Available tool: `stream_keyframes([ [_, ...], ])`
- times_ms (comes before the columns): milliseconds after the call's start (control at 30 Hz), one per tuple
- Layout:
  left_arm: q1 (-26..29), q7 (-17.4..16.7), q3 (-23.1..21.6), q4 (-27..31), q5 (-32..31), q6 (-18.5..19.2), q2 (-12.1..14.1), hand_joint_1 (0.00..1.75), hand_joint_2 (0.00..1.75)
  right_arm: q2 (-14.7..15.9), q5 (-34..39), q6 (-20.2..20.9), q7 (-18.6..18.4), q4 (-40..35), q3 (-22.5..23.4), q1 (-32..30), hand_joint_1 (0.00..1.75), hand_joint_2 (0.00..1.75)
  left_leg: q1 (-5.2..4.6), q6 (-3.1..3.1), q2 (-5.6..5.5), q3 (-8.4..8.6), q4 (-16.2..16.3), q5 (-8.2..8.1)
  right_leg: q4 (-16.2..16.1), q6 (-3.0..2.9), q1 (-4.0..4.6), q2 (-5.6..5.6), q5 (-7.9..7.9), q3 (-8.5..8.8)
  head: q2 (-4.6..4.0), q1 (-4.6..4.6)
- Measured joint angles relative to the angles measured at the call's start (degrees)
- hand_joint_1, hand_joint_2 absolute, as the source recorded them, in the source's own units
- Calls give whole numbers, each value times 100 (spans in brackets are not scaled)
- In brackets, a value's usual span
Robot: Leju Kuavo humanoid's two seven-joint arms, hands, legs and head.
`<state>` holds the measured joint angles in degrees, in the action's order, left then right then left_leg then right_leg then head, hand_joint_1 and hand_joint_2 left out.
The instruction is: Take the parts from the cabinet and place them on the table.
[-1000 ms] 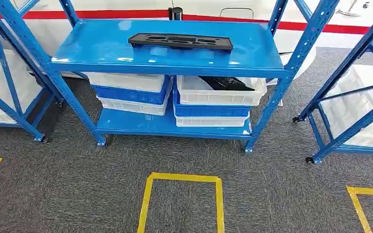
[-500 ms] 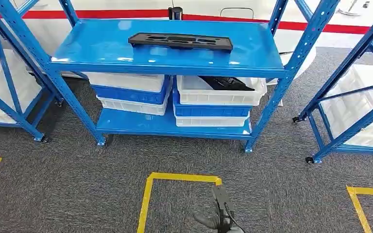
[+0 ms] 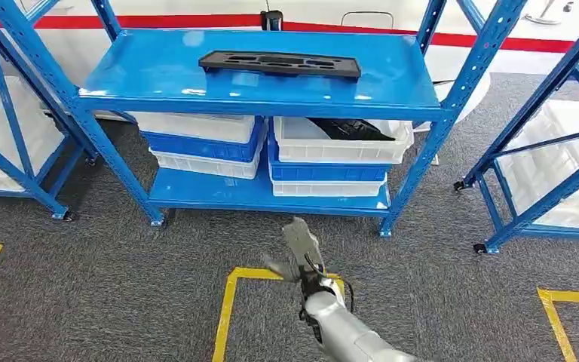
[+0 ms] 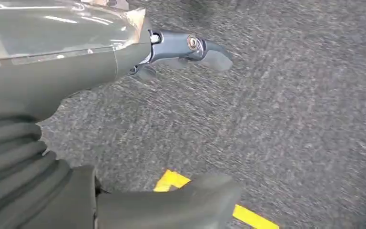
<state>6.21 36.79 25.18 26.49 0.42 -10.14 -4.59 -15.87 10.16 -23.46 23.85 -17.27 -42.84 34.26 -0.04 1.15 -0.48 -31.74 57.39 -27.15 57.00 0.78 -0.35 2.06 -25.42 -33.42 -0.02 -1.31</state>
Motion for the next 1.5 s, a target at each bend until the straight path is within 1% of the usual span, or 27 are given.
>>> stream_keyframes([
  [233, -152, 218, 15, -175, -63, 39, -4, 0, 0, -282, -299, -668, 902, -316, -181, 792, 0, 175, 12, -11, 3, -10, 1, 7, 1, -14, -1, 0, 9, 0, 0, 0],
  [300, -231, 249, 11, -238, -83, 61, -7, 0, 0, -299, -477, -839, 985, -527, -192, 1043, 0, 175, 12, -13, 0, -9, 1, 8, 1, -14, 0, 0, 9, -4, 0, -2],
  [400, -360, 269, 0, -371, -100, 88, -9, 0, 0, -299, -846, -1014, 880, -908, -166, 1302, 0, 175, 13, -14, 3, -8, 1, 9, 1, -14, 0, 1, 9, -1, 0, -2],
  [633, -624, 269, -33, -693, -101, 68, -11, 0, 0, -328, -1804, -1014, 404, -1773, 195, 1539, 0, 175, 20, -17, 3, -11, 1, 11, 2, -16, 0, 1, 10, -1, 0, -2],
  [833, -894, 50, -162, -964, -114, 4, -15, 0, 0, -395, -2507, -828, -114, -2652, 339, 1682, 0, 175, 23, -17, 1, -13, 1, 11, 2, -16, 0, 0, 10, -1, 0, -2],
  [933, -1035, -98, -245, -1086, -153, -4, -17, 0, 0, -404, -2745, -730, -428, -3064, 304, 1809, 0, 175, 23, -17, 1, -15, 1, 11, 3, -16, -1, 0, 10, 1, 0, -2],
  [1000, -1119, -173, -297, -1150, -170, -4, -17, 0, 0, -406, -2791, -675, -608, -3222, 162, 1905, 0, 175, 24, -20, 1, -16, 1, 13, 3, -16, -1, 1, 11, 2, 0, -2],
  [1167, -1269, -293, -413, -1265, -205, -7, -17, 0, 0, -408, -2765, -612, -1219, -3394, -554, 2182, 0, 175, 27, -20, 1, -17, 1, 13, 3, -16, -1, 0, 11, 1, 0, -2],
  [1367, -1333, -319, -494, -1344, -238, -83, -13, 0, 0, -402, -2749, -515, -1927, -3288, -1402, 2578, 0, 175, 28, -21, 2, -17, 1, 13, 3, -17, -1, 0, 10, 0, 0, 0],
  [1500, -1336, -291, -520, -1375, -236, -101, 9, 0, 0, -398, -2903, -535, -2412, -3036, -1806, 2807, 0, 175, 28, -21, 2, -17, 1, 13, 3, -17, -1, 1, 10, 0, 0, 0],
])
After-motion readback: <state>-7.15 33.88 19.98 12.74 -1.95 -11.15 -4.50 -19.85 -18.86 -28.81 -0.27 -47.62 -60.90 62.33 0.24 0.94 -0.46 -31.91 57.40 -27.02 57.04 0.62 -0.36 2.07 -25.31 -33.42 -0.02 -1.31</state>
